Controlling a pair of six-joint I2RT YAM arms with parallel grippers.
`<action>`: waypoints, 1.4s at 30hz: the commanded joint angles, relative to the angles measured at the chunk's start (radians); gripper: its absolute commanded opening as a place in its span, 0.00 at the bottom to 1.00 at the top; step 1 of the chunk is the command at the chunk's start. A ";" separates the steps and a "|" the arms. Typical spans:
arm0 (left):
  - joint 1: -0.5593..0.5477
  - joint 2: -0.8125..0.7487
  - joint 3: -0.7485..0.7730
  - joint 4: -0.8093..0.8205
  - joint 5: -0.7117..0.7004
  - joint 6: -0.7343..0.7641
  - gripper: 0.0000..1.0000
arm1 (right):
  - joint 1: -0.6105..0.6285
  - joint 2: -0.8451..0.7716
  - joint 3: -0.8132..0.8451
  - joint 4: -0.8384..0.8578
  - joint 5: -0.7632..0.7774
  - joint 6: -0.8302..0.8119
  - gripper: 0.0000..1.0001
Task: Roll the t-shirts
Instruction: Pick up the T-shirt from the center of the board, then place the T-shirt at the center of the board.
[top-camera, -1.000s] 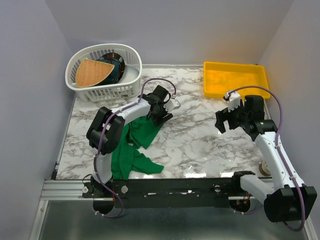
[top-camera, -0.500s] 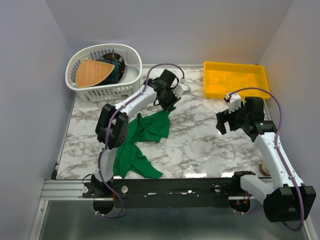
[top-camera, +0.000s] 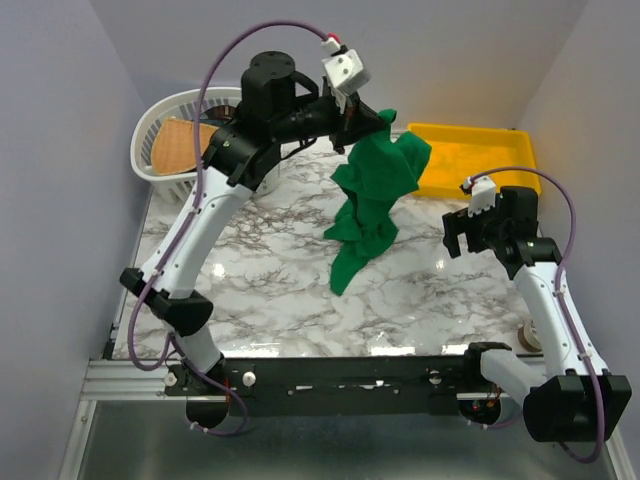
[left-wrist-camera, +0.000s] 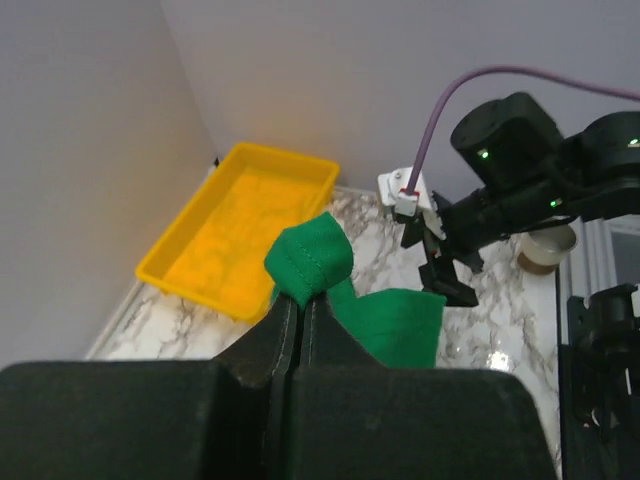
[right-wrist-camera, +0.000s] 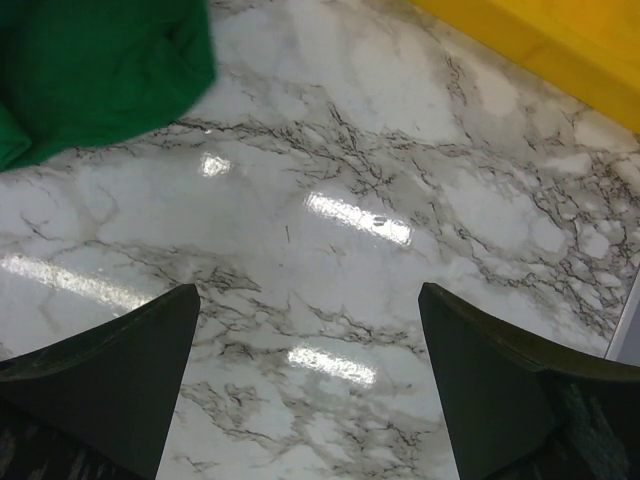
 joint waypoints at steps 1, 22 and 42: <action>-0.001 -0.125 -0.099 0.224 0.034 -0.113 0.00 | -0.006 -0.022 0.049 -0.001 0.009 -0.001 1.00; 0.204 -0.782 -1.182 0.247 -0.593 0.022 0.00 | 0.074 -0.045 0.044 -0.215 -0.485 -0.435 0.96; 0.296 -0.610 -1.386 0.092 -0.550 0.123 0.86 | 0.190 0.686 0.375 0.123 -0.380 -0.110 0.97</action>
